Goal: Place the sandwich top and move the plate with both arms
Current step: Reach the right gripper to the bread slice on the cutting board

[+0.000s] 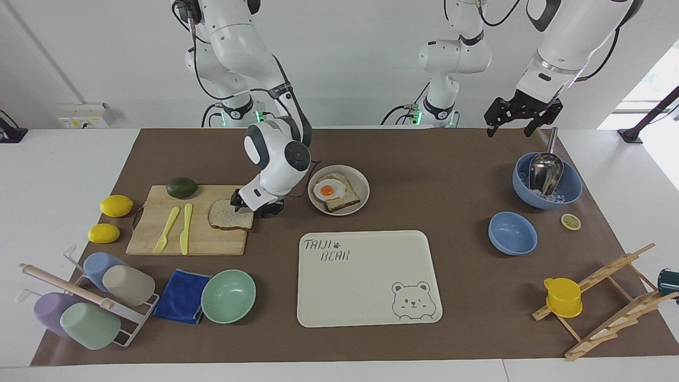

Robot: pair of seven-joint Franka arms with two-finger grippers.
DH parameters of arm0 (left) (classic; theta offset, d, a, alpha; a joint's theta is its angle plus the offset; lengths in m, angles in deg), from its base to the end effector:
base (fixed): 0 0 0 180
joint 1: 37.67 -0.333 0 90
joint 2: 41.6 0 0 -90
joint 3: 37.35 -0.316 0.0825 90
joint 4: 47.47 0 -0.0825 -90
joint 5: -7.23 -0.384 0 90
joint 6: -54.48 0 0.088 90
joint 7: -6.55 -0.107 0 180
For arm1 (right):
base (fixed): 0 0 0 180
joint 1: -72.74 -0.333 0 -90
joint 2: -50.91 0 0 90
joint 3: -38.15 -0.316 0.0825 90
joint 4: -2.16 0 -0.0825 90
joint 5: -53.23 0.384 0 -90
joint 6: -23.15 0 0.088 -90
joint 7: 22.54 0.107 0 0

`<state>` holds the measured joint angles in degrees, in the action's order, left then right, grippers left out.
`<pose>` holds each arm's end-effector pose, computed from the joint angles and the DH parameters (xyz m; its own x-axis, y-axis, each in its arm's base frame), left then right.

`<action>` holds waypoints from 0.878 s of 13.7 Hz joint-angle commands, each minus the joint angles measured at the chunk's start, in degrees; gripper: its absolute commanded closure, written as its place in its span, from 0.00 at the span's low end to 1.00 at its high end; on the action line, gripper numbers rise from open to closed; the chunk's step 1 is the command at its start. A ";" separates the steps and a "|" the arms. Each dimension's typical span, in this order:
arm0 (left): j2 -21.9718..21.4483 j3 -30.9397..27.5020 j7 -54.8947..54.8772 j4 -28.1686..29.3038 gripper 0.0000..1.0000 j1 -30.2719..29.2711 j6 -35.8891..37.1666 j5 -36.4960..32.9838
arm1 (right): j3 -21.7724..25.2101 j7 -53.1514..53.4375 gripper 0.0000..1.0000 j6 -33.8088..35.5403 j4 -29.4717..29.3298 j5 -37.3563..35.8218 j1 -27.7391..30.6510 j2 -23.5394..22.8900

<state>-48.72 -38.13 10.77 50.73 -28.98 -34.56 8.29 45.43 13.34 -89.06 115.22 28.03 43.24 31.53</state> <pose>0.5072 -0.0721 0.6220 0.9972 -0.0648 -0.0370 -0.0641 -0.9978 0.0175 0.5393 0.1921 0.2819 0.9949 -0.0234 -0.0983 0.0298 -0.8618 0.5064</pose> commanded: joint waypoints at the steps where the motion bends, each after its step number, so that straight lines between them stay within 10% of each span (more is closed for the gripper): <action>1: -0.78 -0.10 -0.10 0.33 0.00 0.01 -0.26 0.44 | -0.51 1.30 0.31 -1.78 3.39 -1.69 0.58 2.32; 3: -0.78 -0.01 -0.10 0.33 0.00 0.01 -0.26 0.44 | -0.51 1.65 0.36 -2.05 4.61 -1.69 0.58 2.59; 6: -0.78 -0.01 -0.18 0.33 0.00 0.01 -0.26 0.44 | -0.42 1.30 1.00 -1.52 4.10 -1.78 0.06 2.68; 12: -1.05 -0.01 -0.18 0.50 0.00 -0.08 -0.26 0.44 | -0.51 0.95 1.00 7.66 -2.64 -3.97 -3.28 2.15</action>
<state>-48.85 -38.13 10.77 50.73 -28.98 -34.56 8.29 45.14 13.35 -86.27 115.92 25.20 41.60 33.75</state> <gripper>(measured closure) 0.000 0.872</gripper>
